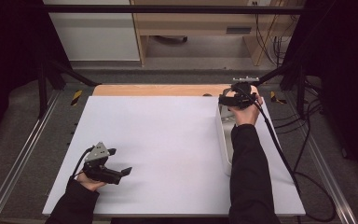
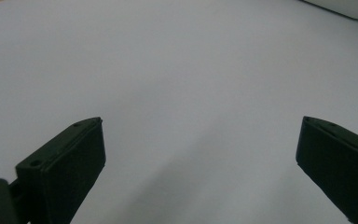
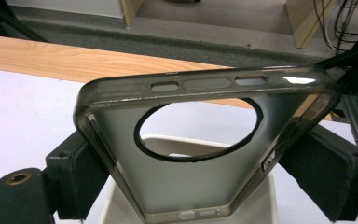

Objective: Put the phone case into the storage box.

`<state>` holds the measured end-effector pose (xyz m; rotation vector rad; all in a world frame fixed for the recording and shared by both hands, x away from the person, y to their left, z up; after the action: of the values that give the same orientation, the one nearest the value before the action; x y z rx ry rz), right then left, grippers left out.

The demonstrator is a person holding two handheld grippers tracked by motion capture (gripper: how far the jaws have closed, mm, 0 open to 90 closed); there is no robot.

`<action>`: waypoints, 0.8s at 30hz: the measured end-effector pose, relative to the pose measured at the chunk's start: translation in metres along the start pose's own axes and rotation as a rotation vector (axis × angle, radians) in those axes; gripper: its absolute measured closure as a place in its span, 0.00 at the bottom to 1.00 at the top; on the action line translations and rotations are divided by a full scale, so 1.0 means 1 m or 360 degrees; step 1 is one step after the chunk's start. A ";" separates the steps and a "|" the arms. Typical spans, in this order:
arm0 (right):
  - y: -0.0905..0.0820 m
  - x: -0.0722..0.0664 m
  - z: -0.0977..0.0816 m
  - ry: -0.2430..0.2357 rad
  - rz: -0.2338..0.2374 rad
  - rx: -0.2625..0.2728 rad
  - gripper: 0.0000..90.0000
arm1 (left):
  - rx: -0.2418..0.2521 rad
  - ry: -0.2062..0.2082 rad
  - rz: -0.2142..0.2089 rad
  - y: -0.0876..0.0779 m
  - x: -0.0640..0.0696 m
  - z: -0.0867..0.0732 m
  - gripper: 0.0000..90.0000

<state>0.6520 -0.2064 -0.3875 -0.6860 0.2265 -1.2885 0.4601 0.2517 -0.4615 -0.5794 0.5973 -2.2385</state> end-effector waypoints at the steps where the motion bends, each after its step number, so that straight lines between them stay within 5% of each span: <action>1: 0.001 0.000 0.000 0.0001 -0.0006 -0.0005 0.14 | -0.0001 0.0000 -0.0001 0.000 0.000 0.000 0.01; 24: 0.012 -0.005 -0.005 0.0000 -0.0038 -0.0004 0.13 | -0.0016 0.0007 0.0000 0.002 0.000 -0.001 0.01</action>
<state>0.6577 -0.2026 -0.3998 -0.6926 0.2205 -1.3110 0.4605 0.2507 -0.4632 -0.5799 0.6112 -2.2387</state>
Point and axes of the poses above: each handheld gripper's, and its own axes: y roughly forward along the jaws, z roughly out of its top, x roughly to its right, the point moved 2 cm from there along y, roughly forward along the jaws, and after that the axes turned 14 degrees about -y, right-handed, at the moved point
